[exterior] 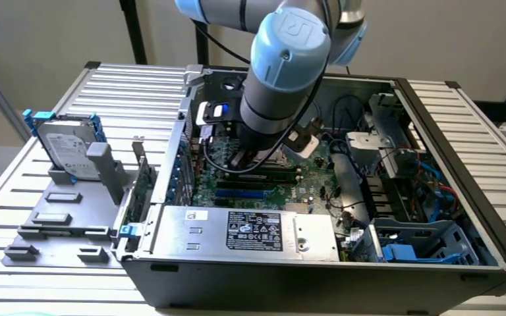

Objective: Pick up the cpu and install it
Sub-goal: 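Install the second cpu locking lever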

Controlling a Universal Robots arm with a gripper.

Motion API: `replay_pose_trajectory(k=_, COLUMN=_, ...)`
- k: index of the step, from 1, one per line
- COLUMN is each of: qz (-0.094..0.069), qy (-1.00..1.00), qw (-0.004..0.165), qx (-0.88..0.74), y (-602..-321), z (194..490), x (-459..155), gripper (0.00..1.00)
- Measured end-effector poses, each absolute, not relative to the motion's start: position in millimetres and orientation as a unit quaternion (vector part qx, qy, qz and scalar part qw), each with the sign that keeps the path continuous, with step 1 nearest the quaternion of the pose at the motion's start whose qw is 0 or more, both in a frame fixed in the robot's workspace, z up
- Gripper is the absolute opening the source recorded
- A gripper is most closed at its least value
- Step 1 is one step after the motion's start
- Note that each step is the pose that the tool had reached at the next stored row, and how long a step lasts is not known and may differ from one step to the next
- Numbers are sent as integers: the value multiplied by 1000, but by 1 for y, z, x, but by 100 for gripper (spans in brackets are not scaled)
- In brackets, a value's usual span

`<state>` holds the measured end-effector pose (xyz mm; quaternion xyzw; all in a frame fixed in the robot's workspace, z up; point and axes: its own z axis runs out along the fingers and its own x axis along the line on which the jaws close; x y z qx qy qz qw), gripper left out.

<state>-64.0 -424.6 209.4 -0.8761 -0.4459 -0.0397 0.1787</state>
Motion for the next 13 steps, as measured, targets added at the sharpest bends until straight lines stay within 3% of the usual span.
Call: replay_pose_trajectory(k=13, qz=-26, qy=-447, qw=152, qx=-881, y=-413, z=209, x=-66, gripper=11)
